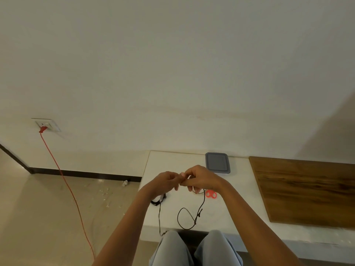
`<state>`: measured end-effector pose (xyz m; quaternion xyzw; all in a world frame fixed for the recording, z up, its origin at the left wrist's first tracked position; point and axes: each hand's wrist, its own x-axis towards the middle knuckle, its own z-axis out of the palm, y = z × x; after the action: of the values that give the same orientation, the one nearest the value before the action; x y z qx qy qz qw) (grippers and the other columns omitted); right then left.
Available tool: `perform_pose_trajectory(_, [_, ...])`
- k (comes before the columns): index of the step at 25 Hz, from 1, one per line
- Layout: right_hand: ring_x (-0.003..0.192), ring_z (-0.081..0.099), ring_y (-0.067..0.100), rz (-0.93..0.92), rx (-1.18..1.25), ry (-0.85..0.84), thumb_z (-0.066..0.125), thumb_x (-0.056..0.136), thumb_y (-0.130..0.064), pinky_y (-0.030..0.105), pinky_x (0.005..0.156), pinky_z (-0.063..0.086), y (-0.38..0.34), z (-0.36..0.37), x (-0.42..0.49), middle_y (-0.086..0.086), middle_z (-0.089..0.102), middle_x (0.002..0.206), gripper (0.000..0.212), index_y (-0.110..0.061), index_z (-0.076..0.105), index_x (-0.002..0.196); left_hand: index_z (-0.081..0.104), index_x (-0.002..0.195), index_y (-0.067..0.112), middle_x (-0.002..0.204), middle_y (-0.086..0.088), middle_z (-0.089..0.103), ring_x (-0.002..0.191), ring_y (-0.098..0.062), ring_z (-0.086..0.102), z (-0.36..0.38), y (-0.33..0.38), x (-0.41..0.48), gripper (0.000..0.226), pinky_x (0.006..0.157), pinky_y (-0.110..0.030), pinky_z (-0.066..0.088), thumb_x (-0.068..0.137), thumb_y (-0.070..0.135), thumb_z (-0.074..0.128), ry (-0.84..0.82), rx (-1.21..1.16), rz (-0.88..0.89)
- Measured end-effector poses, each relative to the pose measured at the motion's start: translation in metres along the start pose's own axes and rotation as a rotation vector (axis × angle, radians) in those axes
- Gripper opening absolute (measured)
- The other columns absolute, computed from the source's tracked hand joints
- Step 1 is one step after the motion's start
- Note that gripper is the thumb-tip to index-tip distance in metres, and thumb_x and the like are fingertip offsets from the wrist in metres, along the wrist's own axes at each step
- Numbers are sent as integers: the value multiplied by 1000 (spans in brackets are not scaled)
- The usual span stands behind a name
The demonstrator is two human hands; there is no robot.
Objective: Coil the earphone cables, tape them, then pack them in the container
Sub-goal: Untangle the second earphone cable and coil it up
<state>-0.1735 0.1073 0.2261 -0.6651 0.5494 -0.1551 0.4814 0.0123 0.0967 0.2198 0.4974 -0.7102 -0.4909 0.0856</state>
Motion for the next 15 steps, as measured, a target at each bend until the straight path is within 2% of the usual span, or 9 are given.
perform_pose_trajectory(2, [50, 59, 3, 37, -29, 33, 69, 81, -40, 21, 55, 51, 11, -7, -4, -7, 70, 61, 14, -26, 68, 82, 71, 80, 28, 74, 8, 65, 60, -2, 51, -11, -15, 0, 33, 61, -17, 38, 94, 49, 50, 83, 158, 22])
perform_pose_trajectory(5, [49, 58, 5, 75, -16, 100, 69, 84, -31, 22, 55, 49, 28, -24, -12, -6, 66, 56, 14, -18, 69, 80, 71, 72, 31, 68, 11, 64, 52, 0, 47, -36, -40, -10, 26, 57, -17, 37, 93, 38, 57, 327, 75, 0])
perform_pose_trajectory(7, [51, 57, 9, 80, 44, 183, 68, 86, -27, 22, 56, 49, 34, -36, -18, -3, 65, 58, 13, -15, 69, 81, 71, 72, 28, 61, 2, 59, 54, -11, 46, -53, -58, -16, 28, 57, -25, 37, 94, 35, 55, 505, 3, -63])
perform_pose_trajectory(10, [61, 58, 15, 49, 224, 336, 64, 89, -17, 22, 61, 49, 34, -50, -21, -2, 67, 68, 10, -13, 70, 81, 68, 73, 19, 70, -12, 65, 64, -20, 53, -65, -76, -23, 33, 61, -27, 39, 97, 31, 50, 665, 12, -179])
perform_pose_trajectory(12, [68, 58, 18, 19, 282, 393, 61, 91, -13, 25, 67, 50, 29, -54, -19, -3, 66, 73, 13, -12, 69, 80, 67, 72, 16, 74, -11, 68, 70, -23, 57, -64, -81, -21, 35, 64, -29, 41, 98, 29, 47, 692, 5, -242])
perform_pose_trajectory(14, [67, 54, 20, -9, 355, 382, 57, 95, -12, 28, 65, 52, 20, -51, -15, 0, 60, 71, 20, -12, 67, 78, 66, 77, 11, 79, -7, 69, 81, -27, 63, -59, -77, -14, 37, 69, -31, 43, 98, 32, 46, 616, 34, -274])
perform_pose_trajectory(15, [63, 52, 18, -18, 397, 375, 55, 95, -10, 28, 61, 52, 15, -47, -13, 2, 56, 68, 22, -14, 67, 77, 66, 87, 8, 85, -7, 70, 89, -28, 65, -55, -71, -9, 38, 71, -31, 45, 98, 37, 45, 550, 51, -272])
